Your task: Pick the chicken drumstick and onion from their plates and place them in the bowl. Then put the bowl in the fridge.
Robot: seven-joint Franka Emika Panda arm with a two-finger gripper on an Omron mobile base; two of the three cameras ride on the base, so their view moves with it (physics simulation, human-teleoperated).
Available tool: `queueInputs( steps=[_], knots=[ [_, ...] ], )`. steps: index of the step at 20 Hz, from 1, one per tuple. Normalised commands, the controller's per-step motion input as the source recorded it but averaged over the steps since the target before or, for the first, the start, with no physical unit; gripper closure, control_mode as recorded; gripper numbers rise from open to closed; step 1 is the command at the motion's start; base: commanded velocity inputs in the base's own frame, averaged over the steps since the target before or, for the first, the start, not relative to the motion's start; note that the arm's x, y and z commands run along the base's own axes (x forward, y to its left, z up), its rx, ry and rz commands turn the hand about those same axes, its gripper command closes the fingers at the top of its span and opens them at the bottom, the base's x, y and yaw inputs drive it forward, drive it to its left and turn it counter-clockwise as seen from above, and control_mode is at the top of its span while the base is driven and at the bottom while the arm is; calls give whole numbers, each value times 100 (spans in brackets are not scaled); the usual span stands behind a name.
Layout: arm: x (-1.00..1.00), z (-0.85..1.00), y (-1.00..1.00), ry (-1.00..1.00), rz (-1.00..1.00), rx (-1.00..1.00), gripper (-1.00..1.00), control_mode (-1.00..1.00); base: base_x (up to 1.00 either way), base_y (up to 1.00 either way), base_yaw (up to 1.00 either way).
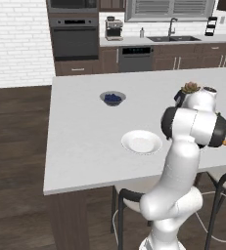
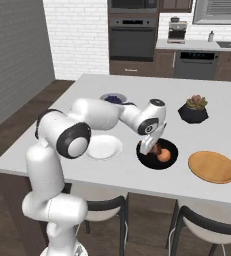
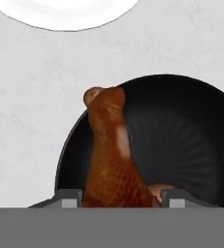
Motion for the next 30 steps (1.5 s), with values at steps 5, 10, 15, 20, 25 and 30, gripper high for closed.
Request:
queueInputs(
  steps=[5, 10, 15, 20, 25, 30],
  knots=[
    [19, -65, 0, 8, 0, 3, 100, -100, 0, 0, 0],
    [29, -53, 5, 10, 0, 2, -100, -100, 0, 0, 0],
    [-3, -2, 9, 0, 0, 3, -100, -100, 0, 0, 0],
    [-38, 15, 13, -10, 0, 0, -100, -100, 0, 0, 0],
    [-80, 31, 16, -13, -12, 0, -100, -100, 0, 0, 0],
    [-70, 21, 35, -5, -42, 0, -100, -100, 0, 0, 0]
  ],
)
